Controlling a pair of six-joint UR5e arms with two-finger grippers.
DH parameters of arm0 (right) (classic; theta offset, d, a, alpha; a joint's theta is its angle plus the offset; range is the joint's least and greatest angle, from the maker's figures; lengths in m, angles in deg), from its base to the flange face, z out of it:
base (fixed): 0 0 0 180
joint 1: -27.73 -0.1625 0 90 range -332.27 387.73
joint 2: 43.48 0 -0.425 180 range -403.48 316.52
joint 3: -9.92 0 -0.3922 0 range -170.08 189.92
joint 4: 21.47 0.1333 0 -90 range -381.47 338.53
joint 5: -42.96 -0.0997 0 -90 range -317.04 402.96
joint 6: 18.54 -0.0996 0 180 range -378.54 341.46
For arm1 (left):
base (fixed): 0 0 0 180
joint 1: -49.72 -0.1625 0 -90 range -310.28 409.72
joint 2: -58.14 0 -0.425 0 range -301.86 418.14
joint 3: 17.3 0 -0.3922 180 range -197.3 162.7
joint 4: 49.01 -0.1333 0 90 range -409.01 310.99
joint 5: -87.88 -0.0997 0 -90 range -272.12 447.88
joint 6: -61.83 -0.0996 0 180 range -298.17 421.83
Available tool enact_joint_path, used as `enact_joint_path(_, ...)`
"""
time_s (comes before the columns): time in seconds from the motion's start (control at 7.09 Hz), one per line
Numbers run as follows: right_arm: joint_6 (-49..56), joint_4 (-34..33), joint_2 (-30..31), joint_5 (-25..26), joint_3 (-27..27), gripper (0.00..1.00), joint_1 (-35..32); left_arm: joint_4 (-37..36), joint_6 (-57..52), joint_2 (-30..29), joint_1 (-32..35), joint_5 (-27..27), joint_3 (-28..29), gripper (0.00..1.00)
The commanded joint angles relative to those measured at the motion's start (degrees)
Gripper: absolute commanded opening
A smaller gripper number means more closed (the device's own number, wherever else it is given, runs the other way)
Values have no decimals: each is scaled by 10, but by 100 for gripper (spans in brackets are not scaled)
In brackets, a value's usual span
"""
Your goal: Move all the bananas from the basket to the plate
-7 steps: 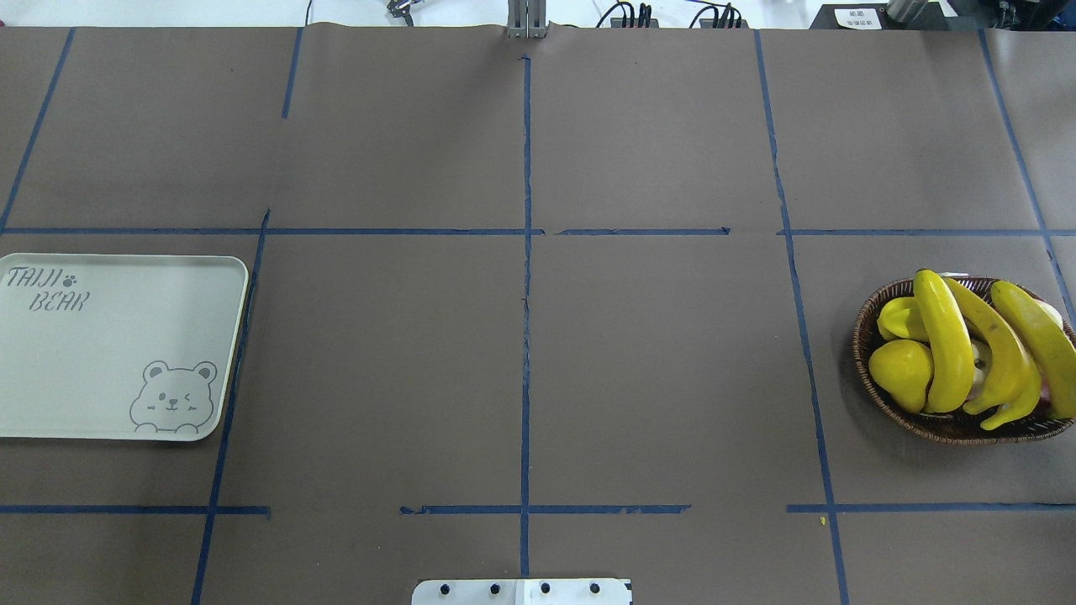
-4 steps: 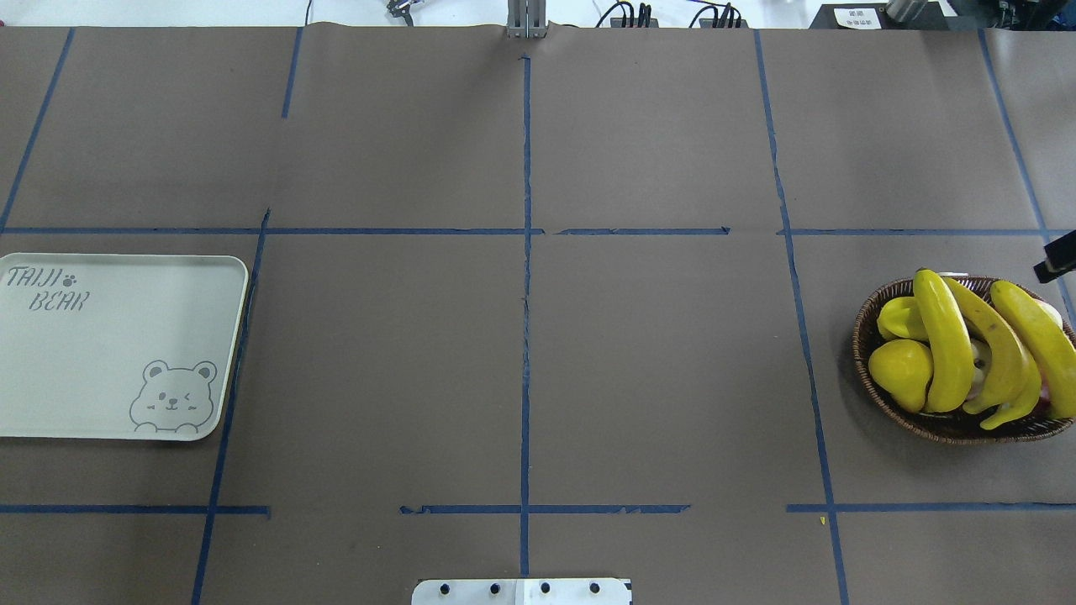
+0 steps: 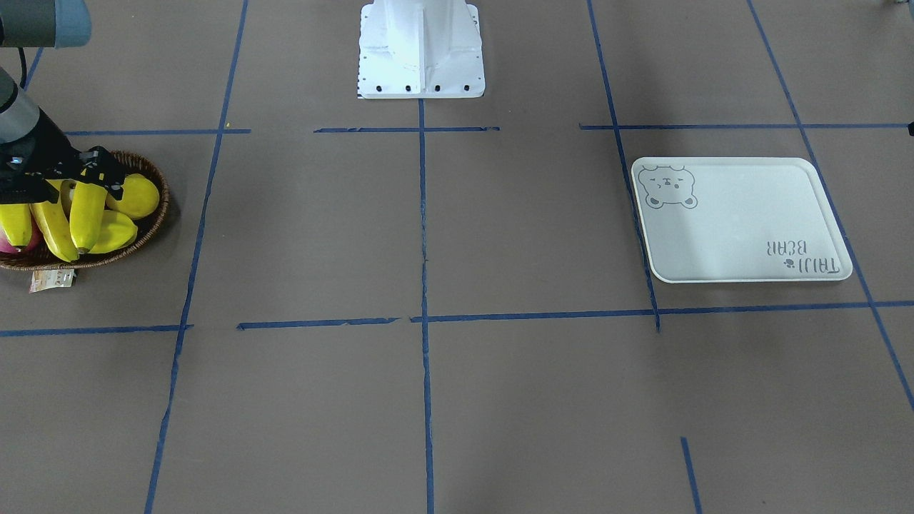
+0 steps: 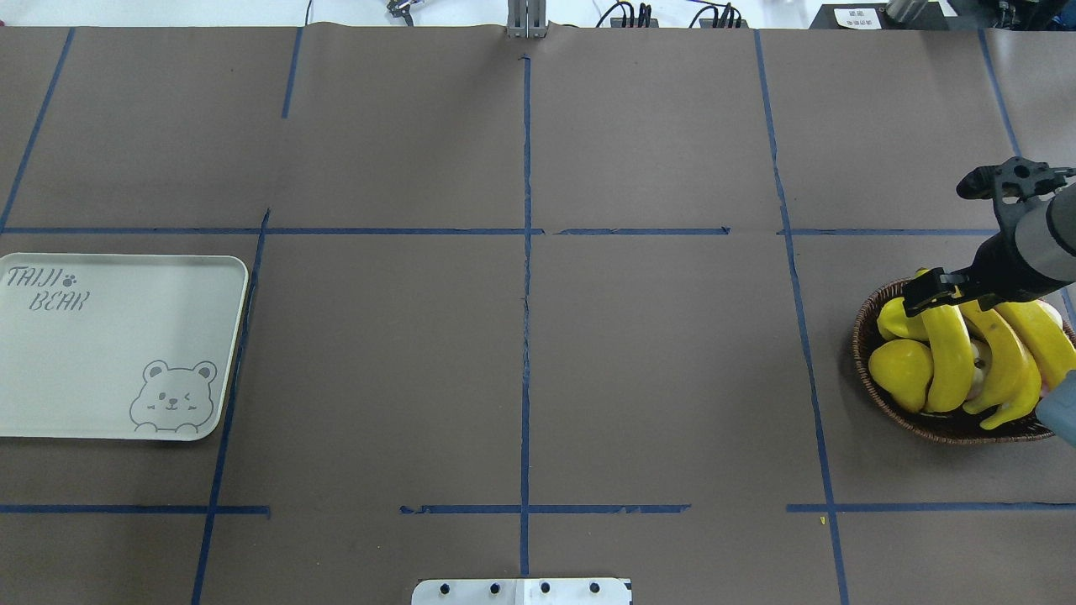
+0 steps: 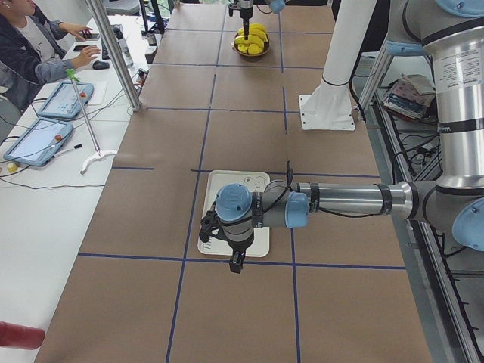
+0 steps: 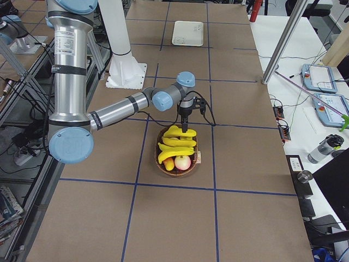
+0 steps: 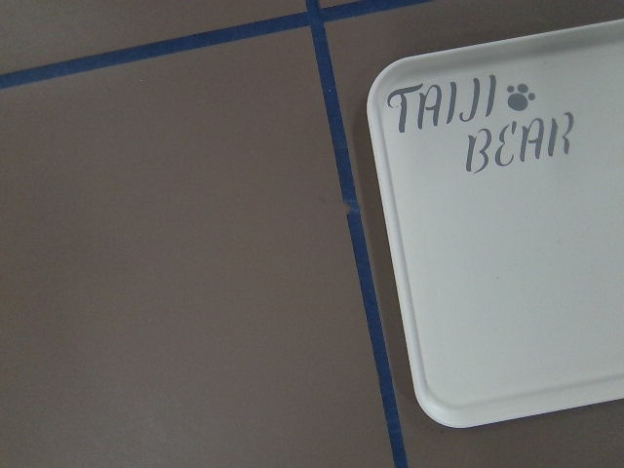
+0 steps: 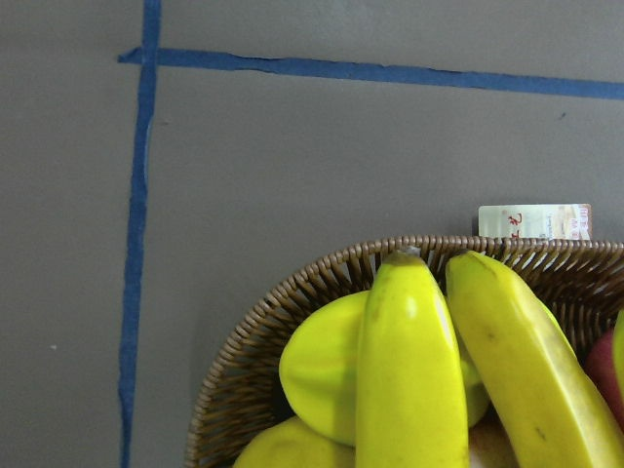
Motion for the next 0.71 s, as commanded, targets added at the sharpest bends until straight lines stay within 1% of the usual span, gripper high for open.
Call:
enact_joint_path(0.0,-3,2,0,14,-25,91,19,0,0,0,-7,0,0,99)
enact_joint_path(0.14,0,2,1,14,-26,90,20,0,0,0,-7,0,0,99)
enact_joint_path(0.28,0,1,0,14,-29,82,20,0,0,0,-8,0,0,99)
enact_joint_path(0.42,2,0,-2,14,-28,44,21,0,0,0,-10,0,0,99)
enact_joint_path(0.56,1,-1,-2,13,-25,21,20,0,1,0,-11,0,0,99)
